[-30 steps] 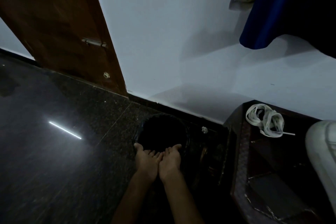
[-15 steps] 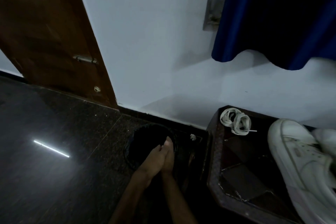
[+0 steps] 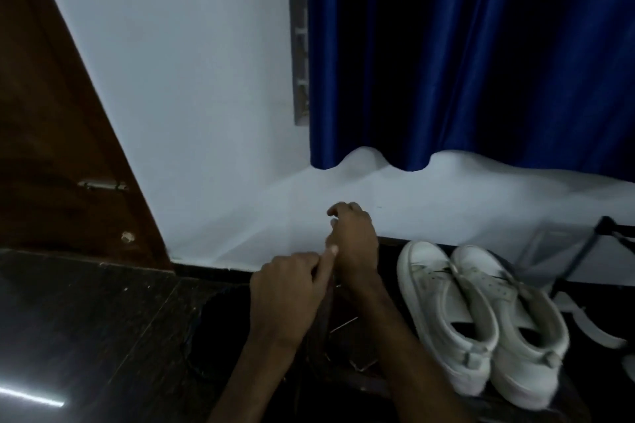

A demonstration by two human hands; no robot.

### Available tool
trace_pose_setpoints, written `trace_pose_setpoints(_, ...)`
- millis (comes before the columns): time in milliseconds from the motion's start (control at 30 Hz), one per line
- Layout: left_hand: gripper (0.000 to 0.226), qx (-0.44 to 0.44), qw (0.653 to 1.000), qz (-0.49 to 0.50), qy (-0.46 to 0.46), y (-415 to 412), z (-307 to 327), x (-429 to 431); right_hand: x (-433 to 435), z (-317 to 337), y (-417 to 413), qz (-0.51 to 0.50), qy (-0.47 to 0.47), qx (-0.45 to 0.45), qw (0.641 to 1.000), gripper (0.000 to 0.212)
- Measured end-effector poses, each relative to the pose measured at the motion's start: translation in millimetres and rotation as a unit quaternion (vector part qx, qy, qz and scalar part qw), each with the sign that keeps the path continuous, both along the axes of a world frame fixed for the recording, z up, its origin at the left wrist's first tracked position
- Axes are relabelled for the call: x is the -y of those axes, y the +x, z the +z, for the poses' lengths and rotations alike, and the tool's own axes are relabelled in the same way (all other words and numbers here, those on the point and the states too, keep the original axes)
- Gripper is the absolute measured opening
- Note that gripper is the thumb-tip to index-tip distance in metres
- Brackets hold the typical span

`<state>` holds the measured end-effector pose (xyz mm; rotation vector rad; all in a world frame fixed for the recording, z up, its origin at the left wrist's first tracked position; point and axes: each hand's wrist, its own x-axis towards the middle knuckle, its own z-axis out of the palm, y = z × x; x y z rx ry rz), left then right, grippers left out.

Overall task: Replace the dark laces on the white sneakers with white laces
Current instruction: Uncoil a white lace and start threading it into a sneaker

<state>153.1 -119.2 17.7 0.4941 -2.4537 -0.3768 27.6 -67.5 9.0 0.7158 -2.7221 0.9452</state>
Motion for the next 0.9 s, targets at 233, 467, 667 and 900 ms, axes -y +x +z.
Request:
trace_pose_setpoints(233,0.030,0.107,0.991,-0.037,0.067,-15.1,-69.5,-52.9,-57.5,-42.3,2.7,0.006,0.289,0.022,0.957,0.034)
trace_pose_setpoints(467,0.060,0.175,0.983,-0.049,-0.008,-13.7,-113.7,-66.5,-72.2,-38.6,14.5,-0.031,0.251,-0.027,0.967,0.028)
trace_pose_setpoints(667,0.051,0.187,0.982,-0.034,0.004,-16.1,-116.0,-69.1,-100.0,18.1,0.3,-0.025,0.091,-0.057,0.994,0.014)
trace_pose_setpoints(900,0.058,0.202,0.976,-0.025,0.072,-18.7,-104.7,-76.7,-172.6,46.1,-25.2,-0.047,-0.190,0.059,0.979,0.016)
